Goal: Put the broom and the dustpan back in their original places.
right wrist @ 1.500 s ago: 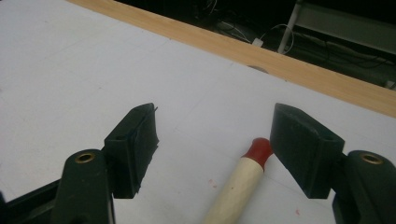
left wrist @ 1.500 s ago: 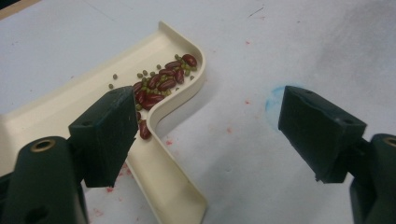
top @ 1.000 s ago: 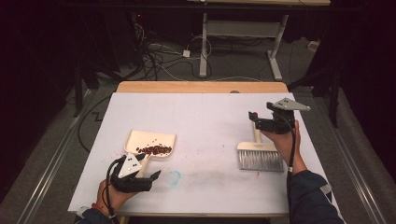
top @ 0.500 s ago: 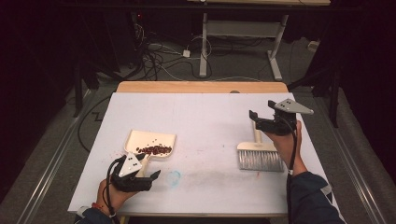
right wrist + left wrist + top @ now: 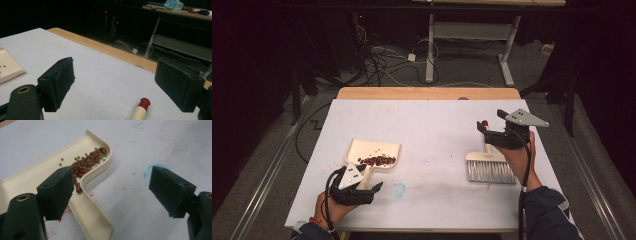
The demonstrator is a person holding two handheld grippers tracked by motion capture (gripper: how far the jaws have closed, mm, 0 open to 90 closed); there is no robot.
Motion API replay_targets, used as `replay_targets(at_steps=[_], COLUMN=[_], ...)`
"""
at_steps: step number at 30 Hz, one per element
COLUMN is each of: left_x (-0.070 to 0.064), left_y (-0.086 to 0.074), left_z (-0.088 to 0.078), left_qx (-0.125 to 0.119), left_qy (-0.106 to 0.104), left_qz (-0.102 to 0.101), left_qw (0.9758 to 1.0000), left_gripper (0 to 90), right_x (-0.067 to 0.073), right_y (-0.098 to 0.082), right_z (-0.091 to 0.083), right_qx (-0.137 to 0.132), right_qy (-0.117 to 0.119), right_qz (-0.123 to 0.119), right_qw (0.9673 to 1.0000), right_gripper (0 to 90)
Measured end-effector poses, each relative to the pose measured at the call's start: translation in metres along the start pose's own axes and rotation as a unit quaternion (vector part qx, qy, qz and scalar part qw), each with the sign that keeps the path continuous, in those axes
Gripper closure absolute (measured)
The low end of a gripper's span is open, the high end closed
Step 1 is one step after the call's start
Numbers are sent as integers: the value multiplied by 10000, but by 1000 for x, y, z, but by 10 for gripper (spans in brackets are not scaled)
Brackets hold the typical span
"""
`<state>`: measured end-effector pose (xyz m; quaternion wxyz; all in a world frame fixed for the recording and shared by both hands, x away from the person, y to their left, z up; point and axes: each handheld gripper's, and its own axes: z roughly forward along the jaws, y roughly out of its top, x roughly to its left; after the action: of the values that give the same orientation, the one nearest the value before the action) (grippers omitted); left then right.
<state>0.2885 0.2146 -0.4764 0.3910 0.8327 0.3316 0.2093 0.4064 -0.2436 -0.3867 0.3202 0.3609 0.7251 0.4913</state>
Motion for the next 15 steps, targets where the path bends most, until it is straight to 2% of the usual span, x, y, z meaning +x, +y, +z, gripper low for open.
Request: replay_targets(at_steps=[3,15], left_x=[0,-1], left_y=[0,0], left_z=[0,0], left_qx=[5,37], left_qy=[-6,20], left_qz=[1,23], left_qw=[10000,10000], left_gripper=[197,197], right_x=[4,12], right_y=[1,4], right_z=[-3,-17], right_qx=[-7,-140], right_qy=[61,147], right_qz=[-111,-256], right_qw=[9999,9995], right_gripper=[166,166])
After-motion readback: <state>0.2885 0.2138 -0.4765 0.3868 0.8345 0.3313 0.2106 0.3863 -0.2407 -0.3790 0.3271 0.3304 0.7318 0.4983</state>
